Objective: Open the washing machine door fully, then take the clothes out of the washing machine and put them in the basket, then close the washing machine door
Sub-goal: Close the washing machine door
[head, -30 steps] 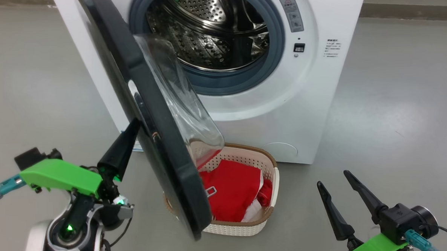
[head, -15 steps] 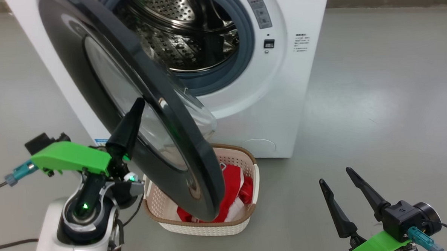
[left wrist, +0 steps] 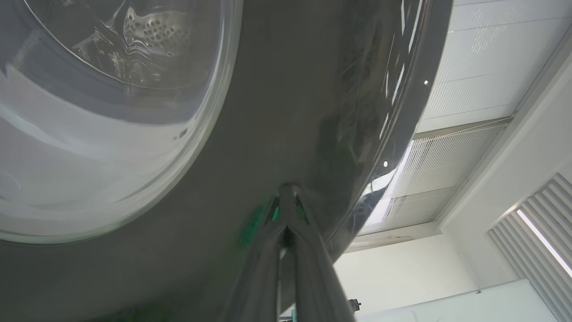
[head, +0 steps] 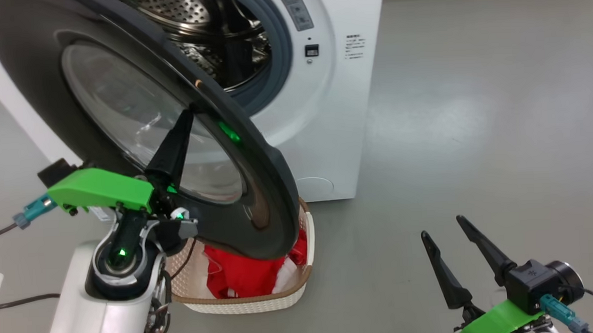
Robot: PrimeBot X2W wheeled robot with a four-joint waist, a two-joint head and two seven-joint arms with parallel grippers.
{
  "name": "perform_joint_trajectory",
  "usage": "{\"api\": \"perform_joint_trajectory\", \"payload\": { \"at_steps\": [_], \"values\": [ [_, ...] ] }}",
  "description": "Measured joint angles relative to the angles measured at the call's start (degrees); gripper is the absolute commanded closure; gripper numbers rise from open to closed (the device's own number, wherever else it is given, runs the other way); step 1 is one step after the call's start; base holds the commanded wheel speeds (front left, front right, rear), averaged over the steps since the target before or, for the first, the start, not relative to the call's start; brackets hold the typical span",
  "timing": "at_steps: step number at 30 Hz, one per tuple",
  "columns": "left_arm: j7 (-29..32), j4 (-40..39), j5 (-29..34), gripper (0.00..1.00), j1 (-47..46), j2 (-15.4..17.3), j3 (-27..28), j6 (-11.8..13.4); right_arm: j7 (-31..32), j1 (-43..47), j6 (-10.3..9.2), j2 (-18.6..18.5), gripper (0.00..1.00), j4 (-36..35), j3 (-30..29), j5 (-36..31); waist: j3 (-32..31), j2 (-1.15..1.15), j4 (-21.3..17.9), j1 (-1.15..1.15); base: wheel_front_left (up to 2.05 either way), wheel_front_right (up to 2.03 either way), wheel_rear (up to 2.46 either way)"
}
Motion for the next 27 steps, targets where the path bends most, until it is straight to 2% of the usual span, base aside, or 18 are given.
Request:
{"api": "perform_joint_trajectory", "payload": {
  "at_steps": [15, 27],
  "values": [
    [-2.5, 6.2, -0.4, 1.00, -6.4, -0.2, -0.1, -3.8, 0.0, -1.3, 0.00, -0.6, 0.00, -0.4, 0.2, 0.0, 3.4, 0.00, -4.6, 0.00, 0.00, 0.00, 0.00],
    [-3.0, 10.1, -0.2, 1.00, -13.9, -0.1, 1.0, -5.4, 0.0, -2.6, 0.00, -1.4, 0.00, -1.8, -0.9, 0.1, 7.9, 0.00, -6.5, 0.00, 0.00, 0.00, 0.00]
  ]
}}
